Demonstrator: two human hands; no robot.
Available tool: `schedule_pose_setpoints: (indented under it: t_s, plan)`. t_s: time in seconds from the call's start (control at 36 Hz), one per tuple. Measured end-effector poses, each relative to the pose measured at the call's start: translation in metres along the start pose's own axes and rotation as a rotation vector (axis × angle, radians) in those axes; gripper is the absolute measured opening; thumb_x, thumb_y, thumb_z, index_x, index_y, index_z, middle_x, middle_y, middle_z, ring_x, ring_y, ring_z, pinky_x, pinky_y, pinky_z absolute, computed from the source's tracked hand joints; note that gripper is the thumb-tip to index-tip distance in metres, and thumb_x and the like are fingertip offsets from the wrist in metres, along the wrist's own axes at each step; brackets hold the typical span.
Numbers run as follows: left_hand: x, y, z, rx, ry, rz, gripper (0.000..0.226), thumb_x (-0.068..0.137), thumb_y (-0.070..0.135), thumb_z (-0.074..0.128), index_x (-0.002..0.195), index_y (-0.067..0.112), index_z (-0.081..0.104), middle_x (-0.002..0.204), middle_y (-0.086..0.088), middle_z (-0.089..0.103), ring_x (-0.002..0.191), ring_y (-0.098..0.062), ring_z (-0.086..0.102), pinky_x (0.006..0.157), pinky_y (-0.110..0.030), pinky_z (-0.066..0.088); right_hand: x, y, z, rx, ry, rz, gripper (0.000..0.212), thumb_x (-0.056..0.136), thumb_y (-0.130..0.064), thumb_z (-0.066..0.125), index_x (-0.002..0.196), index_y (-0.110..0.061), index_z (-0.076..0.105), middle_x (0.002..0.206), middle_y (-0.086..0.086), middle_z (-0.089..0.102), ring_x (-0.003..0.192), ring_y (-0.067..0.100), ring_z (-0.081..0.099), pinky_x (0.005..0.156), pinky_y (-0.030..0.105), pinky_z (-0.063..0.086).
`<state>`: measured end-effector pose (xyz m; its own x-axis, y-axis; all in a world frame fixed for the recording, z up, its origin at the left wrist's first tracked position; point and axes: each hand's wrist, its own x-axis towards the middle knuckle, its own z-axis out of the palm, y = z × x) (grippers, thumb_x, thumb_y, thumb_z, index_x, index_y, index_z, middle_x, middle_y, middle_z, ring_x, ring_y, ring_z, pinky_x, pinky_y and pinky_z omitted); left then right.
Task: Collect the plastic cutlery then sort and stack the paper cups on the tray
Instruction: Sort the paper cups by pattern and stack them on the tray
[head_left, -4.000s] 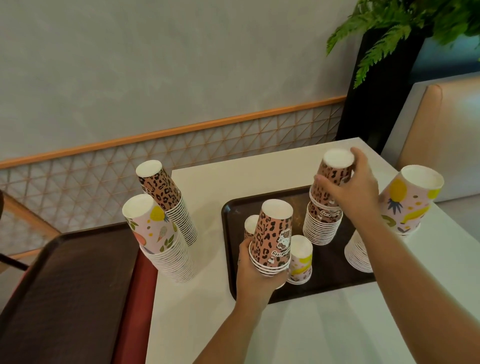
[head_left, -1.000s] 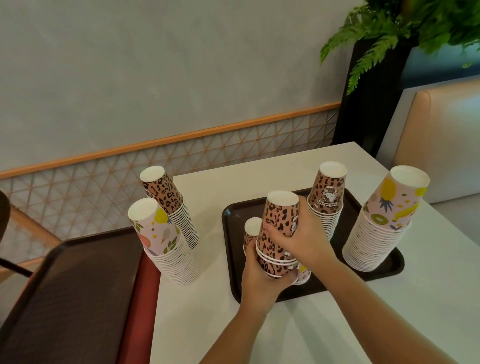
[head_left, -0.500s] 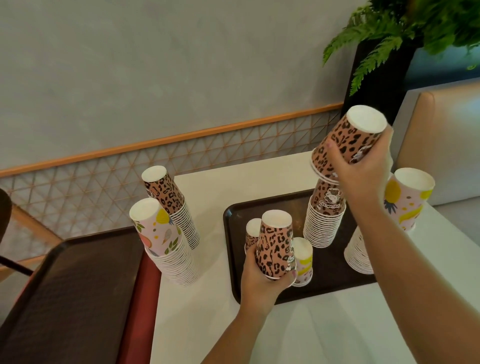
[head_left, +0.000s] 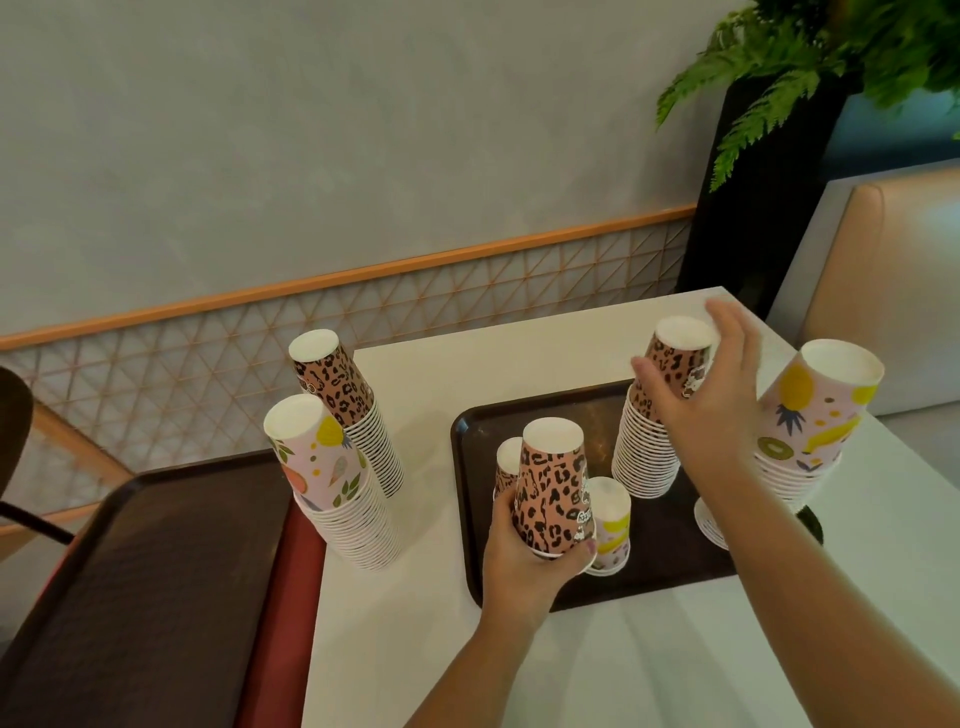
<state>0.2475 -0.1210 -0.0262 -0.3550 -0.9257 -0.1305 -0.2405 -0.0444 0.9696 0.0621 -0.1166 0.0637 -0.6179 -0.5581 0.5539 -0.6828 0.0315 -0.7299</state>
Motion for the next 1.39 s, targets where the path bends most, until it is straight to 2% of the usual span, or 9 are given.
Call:
schedule_pose_setpoints:
  t_s: [0.22, 0.42, 0.56, 0.61, 0.94, 1.08, 1.14, 1.28, 1.39]
  plan:
    - [-0.002, 0.002, 0.002, -0.048, 0.035, 0.001, 0.088, 0.049, 0.03, 0.088, 0.124, 0.036, 0.042, 0.119, 0.013, 0.057, 0.113, -0.009, 0.056, 0.098, -0.038, 0.05, -0.055, -0.021, 0.012, 0.109, -0.446, 0.073, 0.094, 0.069, -0.046, 0.072, 0.144, -0.027, 0.019, 0.148, -0.008, 0.03, 0.127, -0.003, 0.033, 0.103, 0.024, 0.032]
    - [-0.005, 0.011, 0.003, -0.026, 0.053, 0.037, 0.089, 0.045, 0.04, 0.087, 0.12, 0.046, 0.039, 0.12, 0.018, 0.054, 0.116, -0.006, 0.052, 0.099, -0.037, 0.049, -0.071, -0.019, 0.022, 0.1, -0.693, 0.113, 0.083, 0.066, -0.048, 0.076, 0.135, -0.033, 0.032, 0.126, -0.014, 0.054, 0.112, -0.001, 0.05, 0.091, 0.016, 0.042]
    - [-0.008, 0.017, 0.002, -0.048, -0.021, 0.06, 0.111, 0.032, 0.05, 0.089, 0.131, 0.037, 0.038, 0.123, 0.019, 0.054, 0.118, -0.005, 0.052, 0.099, -0.035, 0.049, -0.07, -0.025, 0.02, 0.114, -0.601, 0.132, 0.07, 0.068, -0.042, 0.076, 0.126, -0.027, 0.038, 0.108, -0.018, 0.052, 0.101, -0.003, 0.05, 0.075, 0.005, 0.038]
    - [-0.01, 0.02, 0.002, -0.05, -0.04, 0.064, 0.104, 0.042, 0.036, 0.09, 0.132, 0.034, 0.039, 0.122, 0.018, 0.055, 0.116, -0.005, 0.053, 0.099, -0.033, 0.049, -0.067, -0.026, 0.019, 0.113, -0.565, 0.149, 0.069, 0.069, -0.04, 0.076, 0.125, -0.025, 0.039, 0.106, -0.018, 0.051, 0.1, -0.001, 0.05, 0.077, 0.007, 0.038]
    - [-0.013, 0.02, 0.003, -0.016, -0.059, 0.046, 0.088, 0.051, 0.022, 0.089, 0.127, 0.03, 0.046, 0.118, 0.012, 0.061, 0.109, -0.004, 0.059, 0.093, -0.028, 0.052, -0.035, -0.034, 0.001, 0.21, -0.342, 0.151, 0.05, 0.075, -0.029, 0.073, 0.115, -0.019, 0.045, 0.097, -0.013, 0.054, 0.091, 0.001, 0.053, 0.068, 0.004, 0.037]
    - [-0.014, 0.019, 0.006, 0.026, -0.049, 0.04, 0.081, 0.055, 0.018, 0.088, 0.122, 0.035, 0.044, 0.116, 0.015, 0.06, 0.107, -0.001, 0.057, 0.086, -0.013, 0.047, 0.004, -0.041, -0.019, 0.243, -0.089, 0.109, 0.059, 0.078, -0.026, 0.07, 0.126, -0.009, 0.042, 0.112, -0.008, 0.053, 0.104, 0.007, 0.052, 0.073, 0.0, 0.04]
    - [-0.013, 0.019, 0.008, 0.035, -0.034, 0.045, 0.083, 0.054, 0.02, 0.088, 0.124, 0.032, 0.045, 0.118, 0.015, 0.059, 0.111, -0.004, 0.055, 0.094, -0.022, 0.048, 0.022, -0.043, -0.029, 0.241, 0.031, 0.066, 0.061, 0.079, -0.026, 0.07, 0.129, -0.008, 0.038, 0.114, -0.009, 0.049, 0.106, 0.004, 0.048, 0.073, -0.006, 0.036]
    - [-0.005, 0.028, 0.012, 0.008, 0.015, 0.064, 0.08, 0.057, 0.018, 0.088, 0.124, 0.031, 0.046, 0.118, 0.012, 0.06, 0.112, -0.008, 0.056, 0.098, -0.031, 0.049, 0.055, -0.029, -0.035, 0.18, 0.113, 0.07, 0.067, 0.079, -0.034, 0.068, 0.132, -0.01, 0.034, 0.128, 0.005, 0.052, 0.115, 0.013, 0.051, 0.09, 0.024, 0.043]
    - [0.007, 0.05, 0.017, -0.005, 0.05, 0.1, 0.074, 0.058, 0.017, 0.087, 0.121, 0.027, 0.05, 0.111, 0.014, 0.063, 0.105, -0.004, 0.059, 0.094, -0.03, 0.051, 0.055, -0.008, -0.026, 0.111, 0.044, 0.11, 0.07, 0.077, -0.03, 0.071, 0.133, -0.01, 0.034, 0.13, 0.008, 0.05, 0.121, 0.02, 0.048, 0.093, 0.03, 0.042]
